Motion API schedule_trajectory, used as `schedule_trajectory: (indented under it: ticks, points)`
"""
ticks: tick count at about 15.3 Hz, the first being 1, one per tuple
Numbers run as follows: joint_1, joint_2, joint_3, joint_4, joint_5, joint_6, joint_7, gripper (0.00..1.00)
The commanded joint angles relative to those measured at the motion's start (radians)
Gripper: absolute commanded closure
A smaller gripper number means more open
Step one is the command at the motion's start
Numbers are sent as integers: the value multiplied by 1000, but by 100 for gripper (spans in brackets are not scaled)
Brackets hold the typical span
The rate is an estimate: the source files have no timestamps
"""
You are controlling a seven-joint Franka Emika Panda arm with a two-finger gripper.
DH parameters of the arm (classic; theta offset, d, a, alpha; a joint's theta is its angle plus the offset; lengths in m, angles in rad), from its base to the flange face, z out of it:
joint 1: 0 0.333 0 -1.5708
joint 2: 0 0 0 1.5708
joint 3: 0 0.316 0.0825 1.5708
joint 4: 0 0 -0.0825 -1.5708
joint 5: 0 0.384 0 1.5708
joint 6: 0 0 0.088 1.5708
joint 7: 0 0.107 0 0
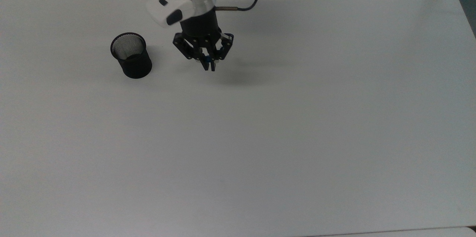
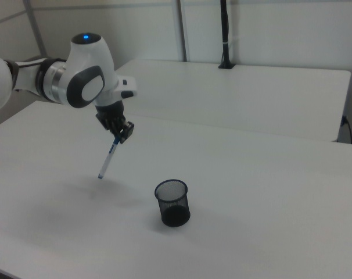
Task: Remove the marker
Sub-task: 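Carry the marker away from the cup and lower it to the table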
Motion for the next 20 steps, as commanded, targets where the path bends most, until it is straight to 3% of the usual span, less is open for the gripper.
schedule_trajectory:
  ticks: [1, 5, 10, 12, 14, 17, 20]
  points:
    - [30, 49, 31, -27, -8, -4, 46, 100]
    - [70, 129, 37, -30, -125, 6, 127, 100]
    - [84, 187, 37, -30, -149, 61, 152, 100]
    - [85, 200, 37, -32, -162, 78, 152, 95]
    - [85, 200, 41, -32, -162, 78, 156, 82]
    - [84, 198, 44, -29, -162, 78, 172, 49]
    - [82, 195, 44, -27, -162, 78, 173, 31]
